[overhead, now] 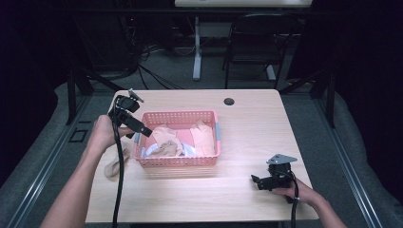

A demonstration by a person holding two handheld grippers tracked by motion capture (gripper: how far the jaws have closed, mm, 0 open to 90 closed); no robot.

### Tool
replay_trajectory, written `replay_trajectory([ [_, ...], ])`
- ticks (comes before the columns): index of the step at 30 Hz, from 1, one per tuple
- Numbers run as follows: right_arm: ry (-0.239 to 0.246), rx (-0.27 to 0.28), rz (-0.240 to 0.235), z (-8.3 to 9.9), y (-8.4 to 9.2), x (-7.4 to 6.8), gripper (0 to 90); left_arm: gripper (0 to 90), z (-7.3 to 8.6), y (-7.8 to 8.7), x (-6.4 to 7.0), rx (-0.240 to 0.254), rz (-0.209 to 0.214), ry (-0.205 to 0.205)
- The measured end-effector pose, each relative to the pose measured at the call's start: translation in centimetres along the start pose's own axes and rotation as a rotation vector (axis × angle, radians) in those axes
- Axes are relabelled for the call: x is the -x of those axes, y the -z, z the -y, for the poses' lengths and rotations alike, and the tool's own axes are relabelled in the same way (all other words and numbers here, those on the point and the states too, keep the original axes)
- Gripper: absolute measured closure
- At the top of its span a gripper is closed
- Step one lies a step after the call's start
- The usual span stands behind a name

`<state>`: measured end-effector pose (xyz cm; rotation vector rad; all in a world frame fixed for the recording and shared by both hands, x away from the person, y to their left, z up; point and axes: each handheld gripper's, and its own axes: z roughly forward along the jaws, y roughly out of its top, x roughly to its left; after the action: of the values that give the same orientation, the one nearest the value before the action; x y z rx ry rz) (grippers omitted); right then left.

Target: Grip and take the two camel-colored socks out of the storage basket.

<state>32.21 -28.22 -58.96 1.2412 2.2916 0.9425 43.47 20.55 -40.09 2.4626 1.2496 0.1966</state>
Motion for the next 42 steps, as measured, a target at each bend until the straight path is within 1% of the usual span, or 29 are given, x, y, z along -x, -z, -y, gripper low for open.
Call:
replay_trajectory([
  [3,-0.003,-0.005,0.000,0.0,0.0,0.0,0.0,1.5,-0.1,-0.5,0.3,-0.001,0.009,-0.009],
  [6,-0.002,-0.005,0.001,0.0,0.0,0.0,0.0,1.4,-0.2,-0.6,0.4,-0.002,0.017,-0.010],
  [7,-0.005,-0.004,0.006,0.0,0.1,-0.1,0.0,1.5,-0.2,-0.7,0.7,-0.002,0.011,-0.009],
  [10,-0.001,-0.003,0.008,0.0,0.1,-0.1,0.0,1.7,-0.4,-0.8,0.8,0.002,0.009,-0.015],
  [11,-0.008,-0.001,0.005,0.0,0.0,-0.1,0.0,2.1,-0.5,-1.0,0.9,-0.004,0.020,-0.024],
  [14,-0.010,-0.005,0.004,0.0,0.1,-0.1,0.0,2.2,-0.6,-1.3,1.0,-0.001,0.026,-0.023],
  [17,-0.010,-0.004,0.005,0.0,0.1,-0.1,0.0,1.9,-0.7,-2.0,1.2,-0.002,0.033,-0.028],
  [18,-0.010,-0.004,0.005,0.0,0.1,-0.1,0.0,1.8,-0.7,-2.0,1.2,-0.002,0.033,-0.028],
  [19,-0.007,-0.003,0.006,0.0,0.1,-0.1,0.0,2.4,-0.7,-2.5,1.5,-0.005,0.035,-0.031],
  [20,-0.007,-0.003,0.006,0.0,0.1,-0.1,0.0,3.0,-0.7,-2.5,1.5,-0.005,0.035,-0.031],
  [21,-0.006,-0.004,0.009,0.0,0.1,-0.1,0.0,4.6,-0.6,-2.9,1.6,-0.009,0.048,-0.027],
  [22,-0.007,-0.005,0.009,0.0,0.1,-0.1,0.0,5.1,-0.6,-2.9,1.6,-0.009,0.048,-0.027],
  [23,-0.007,-0.005,0.010,0.0,0.1,-0.1,0.0,5.0,-0.6,-3.4,1.7,-0.006,0.053,-0.027],
  [24,-0.007,-0.005,0.010,0.0,0.1,-0.1,0.0,5.2,-0.6,-3.4,1.7,-0.006,0.053,-0.027],
  [25,-0.007,-0.004,0.010,0.0,0.1,-0.1,0.0,5.3,-0.5,-3.8,1.9,-0.007,0.059,-0.023],
  [26,-0.007,-0.004,0.010,0.0,0.1,-0.1,0.0,5.2,-0.5,-3.8,1.9,-0.007,0.059,-0.023],
  [27,-0.012,-0.004,0.007,0.0,0.1,-0.1,0.0,5.3,-0.5,-4.3,2.0,-0.013,0.060,-0.024],
  [28,-0.009,-0.003,0.008,0.0,0.1,-0.1,0.0,5.0,-0.5,-4.6,2.1,-0.008,0.066,-0.017],
  [29,-0.009,-0.003,0.008,0.0,0.1,-0.1,0.0,5.0,-0.5,-4.8,2.1,-0.015,0.065,-0.020],
  [30,-0.009,-0.003,0.008,0.0,0.1,-0.1,0.0,5.0,-0.5,-4.8,2.1,-0.015,0.065,-0.020],
  [31,-0.013,-0.005,0.007,0.0,0.1,-0.1,0.0,5.0,-0.5,-5.3,2.3,-0.014,0.065,-0.019],
  [33,-0.012,-0.004,0.007,0.0,0.1,-0.1,0.0,5.7,-0.5,-5.5,2.3,-0.014,0.061,-0.020],
  [34,-0.012,-0.004,0.007,0.0,0.1,-0.1,0.0,5.7,-0.4,-5.8,2.3,-0.012,0.060,-0.018],
  [35,-0.009,-0.003,0.008,0.0,0.1,-0.1,0.0,6.1,-0.3,-6.4,2.4,-0.018,0.058,-0.004],
  [36,-0.009,-0.003,0.008,0.0,0.1,-0.1,0.0,6.6,-0.3,-6.4,2.4,-0.018,0.058,-0.004],
  [37,-0.008,-0.004,0.009,0.0,0.1,-0.1,0.0,6.8,-0.3,-7.0,2.3,-0.034,0.053,-0.011],
  [40,-0.008,-0.004,0.008,0.1,0.1,-0.1,0.0,7.0,-0.2,-7.5,2.4,-0.035,0.048,-0.005],
  [41,-0.008,-0.004,0.008,0.0,0.1,-0.1,0.0,7.0,-0.1,-7.9,2.4,-0.047,0.045,-0.003],
  [42,-0.008,-0.004,0.008,0.0,0.1,-0.1,0.0,7.2,-0.1,-7.9,2.4,-0.047,0.045,-0.003],
])
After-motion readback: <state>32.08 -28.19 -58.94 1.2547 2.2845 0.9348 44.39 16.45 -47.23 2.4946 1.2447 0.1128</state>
